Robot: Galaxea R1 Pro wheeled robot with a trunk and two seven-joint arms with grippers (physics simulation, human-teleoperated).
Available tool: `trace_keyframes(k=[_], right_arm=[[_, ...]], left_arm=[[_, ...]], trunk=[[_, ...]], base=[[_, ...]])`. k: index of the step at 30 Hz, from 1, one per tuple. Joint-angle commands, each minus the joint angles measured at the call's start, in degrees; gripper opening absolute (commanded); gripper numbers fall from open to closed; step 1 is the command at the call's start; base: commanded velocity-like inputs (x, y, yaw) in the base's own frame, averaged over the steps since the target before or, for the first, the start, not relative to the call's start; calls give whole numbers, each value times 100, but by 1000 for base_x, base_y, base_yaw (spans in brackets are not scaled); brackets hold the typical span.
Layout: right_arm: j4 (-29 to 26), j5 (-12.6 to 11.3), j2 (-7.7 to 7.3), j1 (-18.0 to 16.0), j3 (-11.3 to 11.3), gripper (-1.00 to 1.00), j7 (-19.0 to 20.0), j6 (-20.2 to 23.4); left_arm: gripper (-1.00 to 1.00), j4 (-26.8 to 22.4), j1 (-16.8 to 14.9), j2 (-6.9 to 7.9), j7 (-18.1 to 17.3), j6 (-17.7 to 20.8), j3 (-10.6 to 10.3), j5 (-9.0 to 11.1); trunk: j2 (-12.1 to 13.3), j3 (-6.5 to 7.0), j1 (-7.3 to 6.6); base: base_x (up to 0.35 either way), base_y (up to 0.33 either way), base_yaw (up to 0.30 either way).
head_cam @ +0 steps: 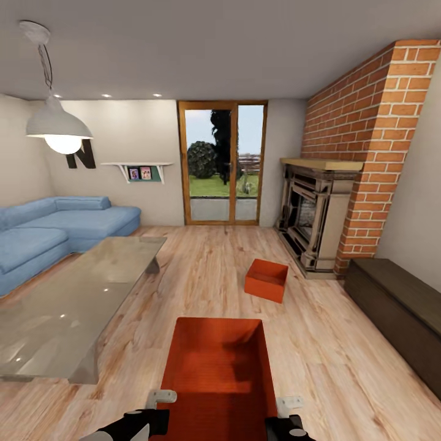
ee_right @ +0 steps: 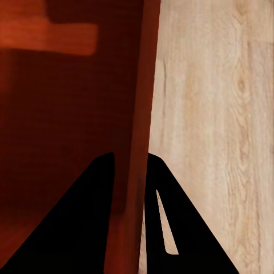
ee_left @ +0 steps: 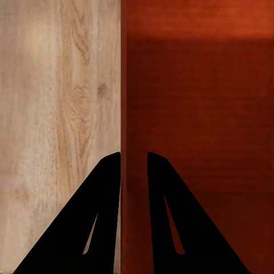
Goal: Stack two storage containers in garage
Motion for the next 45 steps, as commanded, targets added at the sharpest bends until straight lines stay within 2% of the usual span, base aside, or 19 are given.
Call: trace_keyframes(k=[1, 45], right_arm=[[12, -102, -33, -4, 46, -100, -79, -36], [12, -102, -34, -4, 46, -100, -79, -36]], left_arm=[[-100, -6, -6, 4, 72, 26, 10, -47], [-100, -6, -5, 3, 68, 26, 10, -56]], trunk=[[-5, -7, 0], [-5, -7, 0]], base=[[0, 0, 269], [0, 0, 269]])
